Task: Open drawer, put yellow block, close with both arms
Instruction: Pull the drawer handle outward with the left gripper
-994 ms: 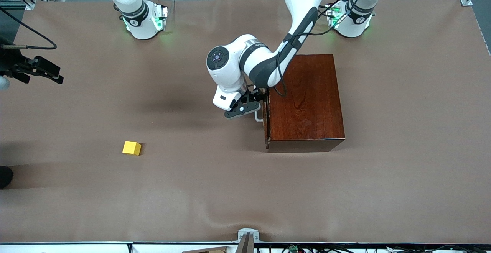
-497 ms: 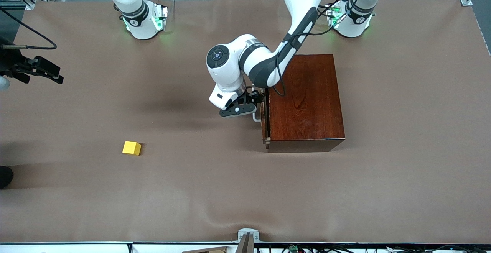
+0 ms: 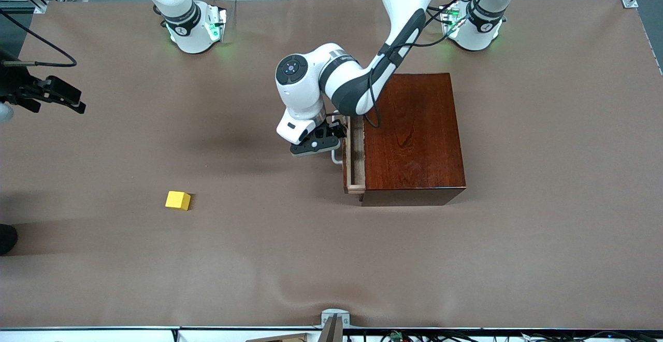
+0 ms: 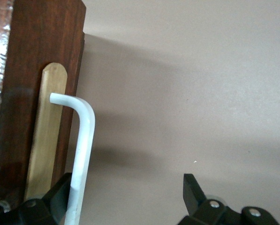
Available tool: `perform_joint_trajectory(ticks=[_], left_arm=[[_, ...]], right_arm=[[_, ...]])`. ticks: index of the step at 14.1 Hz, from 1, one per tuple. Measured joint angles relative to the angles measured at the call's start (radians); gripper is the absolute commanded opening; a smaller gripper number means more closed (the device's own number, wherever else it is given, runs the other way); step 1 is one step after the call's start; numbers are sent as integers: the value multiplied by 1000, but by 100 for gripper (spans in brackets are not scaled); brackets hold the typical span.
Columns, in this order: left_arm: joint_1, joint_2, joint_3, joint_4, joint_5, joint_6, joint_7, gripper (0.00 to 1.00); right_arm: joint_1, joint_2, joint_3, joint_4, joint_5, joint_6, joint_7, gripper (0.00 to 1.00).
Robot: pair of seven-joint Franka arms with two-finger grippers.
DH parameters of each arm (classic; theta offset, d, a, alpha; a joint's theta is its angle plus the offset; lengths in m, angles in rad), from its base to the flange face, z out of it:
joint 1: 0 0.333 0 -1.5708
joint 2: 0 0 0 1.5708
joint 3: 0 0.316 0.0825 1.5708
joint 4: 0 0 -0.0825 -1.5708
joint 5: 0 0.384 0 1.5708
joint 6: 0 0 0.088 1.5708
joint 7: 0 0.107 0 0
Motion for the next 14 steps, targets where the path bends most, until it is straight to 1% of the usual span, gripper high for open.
perform_joint_trajectory(ticks=[4, 14], left_arm=[[3, 0, 0, 0, 0, 5, -68, 100], [-7, 1, 0, -2, 7, 5, -73, 100]], right_arm=[[0, 0, 0, 0, 0, 0, 0, 100], [0, 0, 0, 0, 0, 0, 0, 100]])
